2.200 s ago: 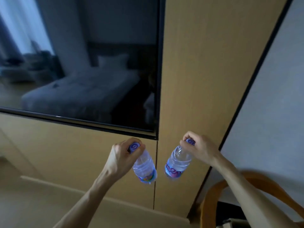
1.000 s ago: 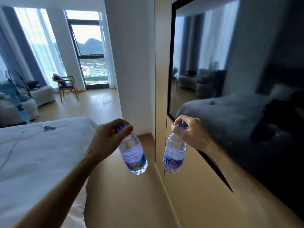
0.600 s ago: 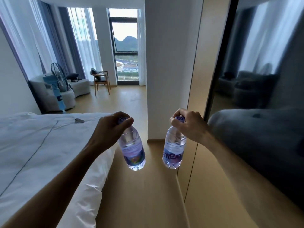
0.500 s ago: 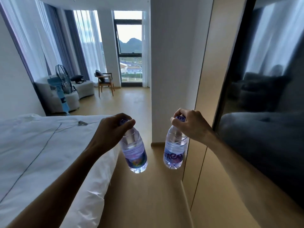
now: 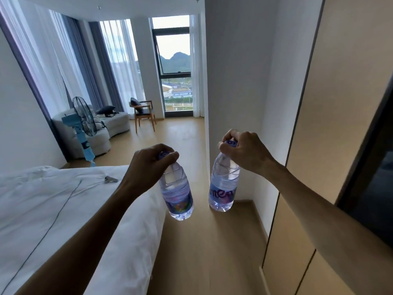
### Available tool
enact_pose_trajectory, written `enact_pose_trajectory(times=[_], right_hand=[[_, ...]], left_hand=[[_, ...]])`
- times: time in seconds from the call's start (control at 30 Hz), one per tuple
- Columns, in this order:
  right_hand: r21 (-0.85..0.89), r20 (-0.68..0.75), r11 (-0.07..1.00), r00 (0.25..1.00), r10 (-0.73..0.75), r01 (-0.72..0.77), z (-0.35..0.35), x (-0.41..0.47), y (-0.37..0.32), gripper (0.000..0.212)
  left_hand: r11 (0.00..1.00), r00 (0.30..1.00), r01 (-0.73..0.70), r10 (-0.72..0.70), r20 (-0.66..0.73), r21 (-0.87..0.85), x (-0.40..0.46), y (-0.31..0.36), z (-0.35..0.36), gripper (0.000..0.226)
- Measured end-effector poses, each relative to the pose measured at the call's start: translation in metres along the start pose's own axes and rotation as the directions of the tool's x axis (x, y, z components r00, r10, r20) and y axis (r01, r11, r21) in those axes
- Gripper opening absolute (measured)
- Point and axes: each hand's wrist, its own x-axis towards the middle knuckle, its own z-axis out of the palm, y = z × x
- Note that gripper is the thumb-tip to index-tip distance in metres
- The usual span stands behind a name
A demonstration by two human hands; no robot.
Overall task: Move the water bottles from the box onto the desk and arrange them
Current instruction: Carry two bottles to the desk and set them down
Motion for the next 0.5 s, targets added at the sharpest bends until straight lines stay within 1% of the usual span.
enact_pose_trajectory(times=[0.13, 0.23, 0.4, 0.5], right_hand=[[0.024, 0.009, 0.999, 1.000, -0.024, 0.024, 0.032, 0.065, 0.043, 0.012], [0.051, 0.021, 0.996, 0.997, -0.075, 0.074, 0.052, 0.119, 0.076, 0.012], [0.083, 0.056, 0.988, 0.989, -0.135, 0.130, 0.076, 0.207, 0.122, 0.012], [0.109, 0.054, 0.985, 0.989, -0.139, 0.132, 0.092, 0.254, 0.145, 0.012]], left_hand=[[1.000, 1.000, -0.003, 0.003, 0.009, 0.030, 0.057, -0.033, 0.028, 0.016], [0.998, 1.000, -0.008, 0.008, 0.001, 0.058, 0.103, -0.057, 0.049, 0.018], [0.996, 0.999, 0.021, -0.016, -0.049, 0.092, 0.182, -0.092, 0.074, 0.014], [0.993, 0.995, 0.055, -0.046, -0.085, 0.103, 0.225, -0.117, 0.085, 0.014]])
